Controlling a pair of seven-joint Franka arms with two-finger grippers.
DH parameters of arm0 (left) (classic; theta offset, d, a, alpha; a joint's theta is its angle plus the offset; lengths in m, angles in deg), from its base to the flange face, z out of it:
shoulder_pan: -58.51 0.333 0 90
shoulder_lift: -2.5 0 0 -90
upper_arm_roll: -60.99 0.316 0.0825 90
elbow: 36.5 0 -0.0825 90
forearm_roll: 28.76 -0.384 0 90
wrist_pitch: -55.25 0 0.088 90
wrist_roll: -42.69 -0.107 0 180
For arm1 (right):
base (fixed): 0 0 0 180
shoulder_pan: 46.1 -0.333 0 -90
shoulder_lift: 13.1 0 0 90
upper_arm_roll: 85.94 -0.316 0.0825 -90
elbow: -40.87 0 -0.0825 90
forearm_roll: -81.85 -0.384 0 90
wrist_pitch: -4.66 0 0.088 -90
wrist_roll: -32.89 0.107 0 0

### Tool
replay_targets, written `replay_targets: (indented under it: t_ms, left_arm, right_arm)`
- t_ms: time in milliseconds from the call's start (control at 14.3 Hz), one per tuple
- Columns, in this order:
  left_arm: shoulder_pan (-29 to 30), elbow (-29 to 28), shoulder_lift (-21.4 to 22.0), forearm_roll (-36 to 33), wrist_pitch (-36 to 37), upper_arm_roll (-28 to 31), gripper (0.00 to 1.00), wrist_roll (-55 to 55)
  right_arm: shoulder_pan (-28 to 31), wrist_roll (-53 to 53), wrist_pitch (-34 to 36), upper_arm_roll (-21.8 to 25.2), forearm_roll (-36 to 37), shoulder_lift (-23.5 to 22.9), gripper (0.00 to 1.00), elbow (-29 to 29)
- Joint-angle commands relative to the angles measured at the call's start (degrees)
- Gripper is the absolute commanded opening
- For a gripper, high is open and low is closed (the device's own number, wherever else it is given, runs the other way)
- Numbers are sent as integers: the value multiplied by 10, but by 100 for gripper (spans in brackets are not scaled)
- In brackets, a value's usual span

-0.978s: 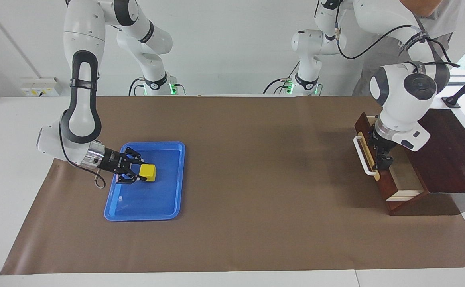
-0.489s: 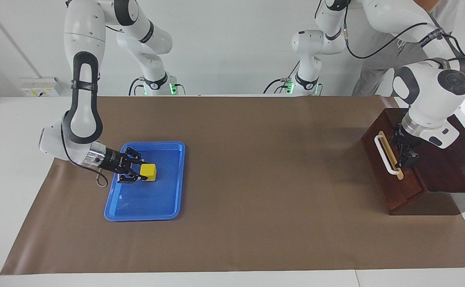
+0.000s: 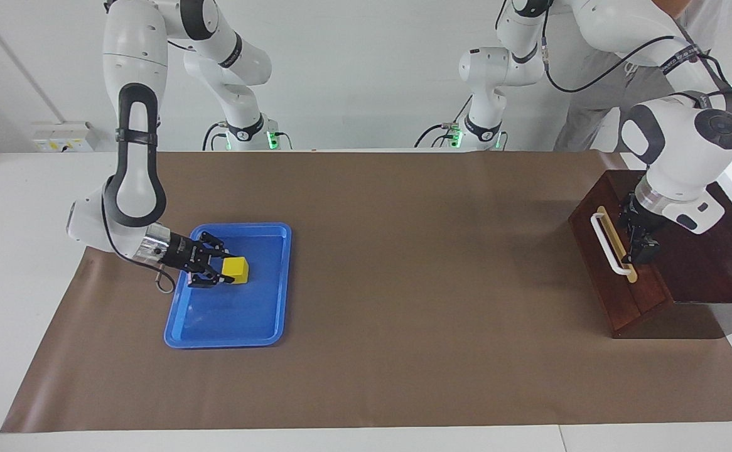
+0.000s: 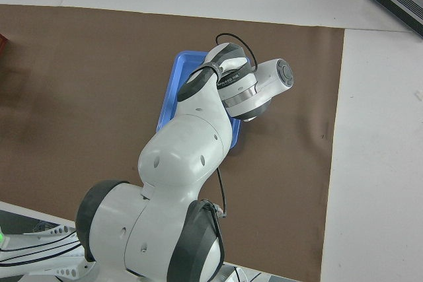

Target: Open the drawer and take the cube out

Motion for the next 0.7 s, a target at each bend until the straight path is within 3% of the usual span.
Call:
replay_targets:
  t_ms: [0, 280, 489, 629]
  left_arm:
    - [-2, 3, 13, -3, 34, -33, 100, -24]
    - [-3, 56, 12, 10, 108, -79, 100, -95]
    - [1, 74, 16, 51, 144, -80, 100, -221]
    - [5, 68, 45, 51, 164, -96, 100, -320]
  right_arm:
    - [7, -8, -3, -2, 12, 12, 90, -6]
    - [6, 28, 43, 2, 87, 33, 96, 48]
    - [-10, 32, 68, 1, 186, 87, 97, 77]
    - [-31, 30, 85, 0, 266, 129, 97, 90]
